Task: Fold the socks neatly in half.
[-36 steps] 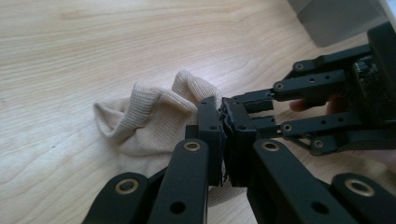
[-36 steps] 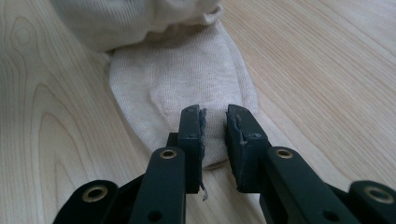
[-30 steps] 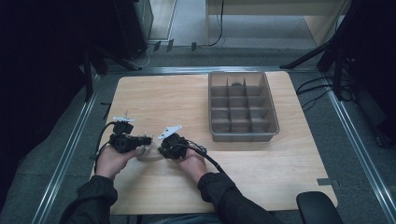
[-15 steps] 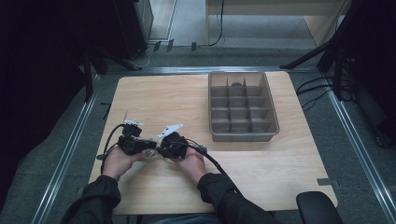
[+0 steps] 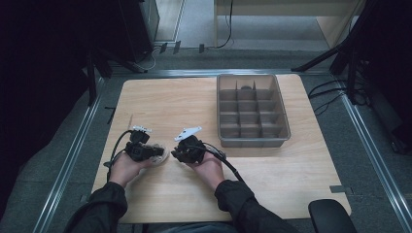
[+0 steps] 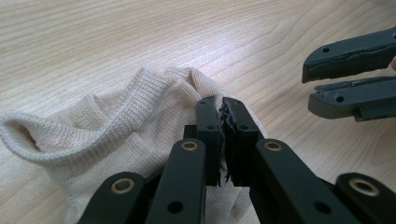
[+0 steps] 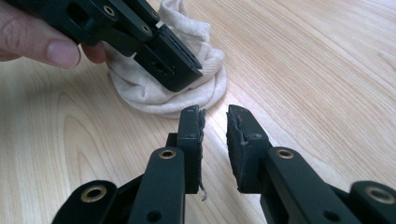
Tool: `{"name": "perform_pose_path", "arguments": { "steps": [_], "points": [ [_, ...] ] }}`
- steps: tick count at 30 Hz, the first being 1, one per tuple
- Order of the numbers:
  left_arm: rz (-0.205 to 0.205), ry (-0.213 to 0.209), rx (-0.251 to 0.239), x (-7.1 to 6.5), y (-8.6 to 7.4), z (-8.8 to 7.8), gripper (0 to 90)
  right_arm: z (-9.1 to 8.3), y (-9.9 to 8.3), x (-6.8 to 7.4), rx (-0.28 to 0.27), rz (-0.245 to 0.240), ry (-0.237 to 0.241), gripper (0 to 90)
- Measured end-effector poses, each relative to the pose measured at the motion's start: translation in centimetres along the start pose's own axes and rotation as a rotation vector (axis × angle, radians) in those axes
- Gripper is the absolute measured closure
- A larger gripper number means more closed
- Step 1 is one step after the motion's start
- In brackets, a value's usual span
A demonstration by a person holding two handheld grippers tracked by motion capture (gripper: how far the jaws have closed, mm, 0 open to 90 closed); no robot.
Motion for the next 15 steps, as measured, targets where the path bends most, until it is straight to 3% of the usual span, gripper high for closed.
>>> {"name": "perform_pose_path", "arguments": {
  "steps": [5, 15],
  "points": [
    [-0.004, -0.004, 0.000, 0.0, -0.1, -0.2, 83.2, -0.1, -0.3, -0.3, 0.007, 0.003, -0.004, 75.2],
    [0.004, -0.038, -0.018, -0.9, 0.3, -1.5, 66.8, -0.2, -0.3, -0.6, 0.003, 0.003, -0.005, 76.6]
  ]
}}
Point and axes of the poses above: each handheld gripper's, and its own axes: z roughly forward along the jaws, y roughly out of its top, x roughly to its left, the point moved 10 cm from there along z, roughly forward along the jaws, and after that the axes turned 3 degrees about x, right-handed, at the moved point
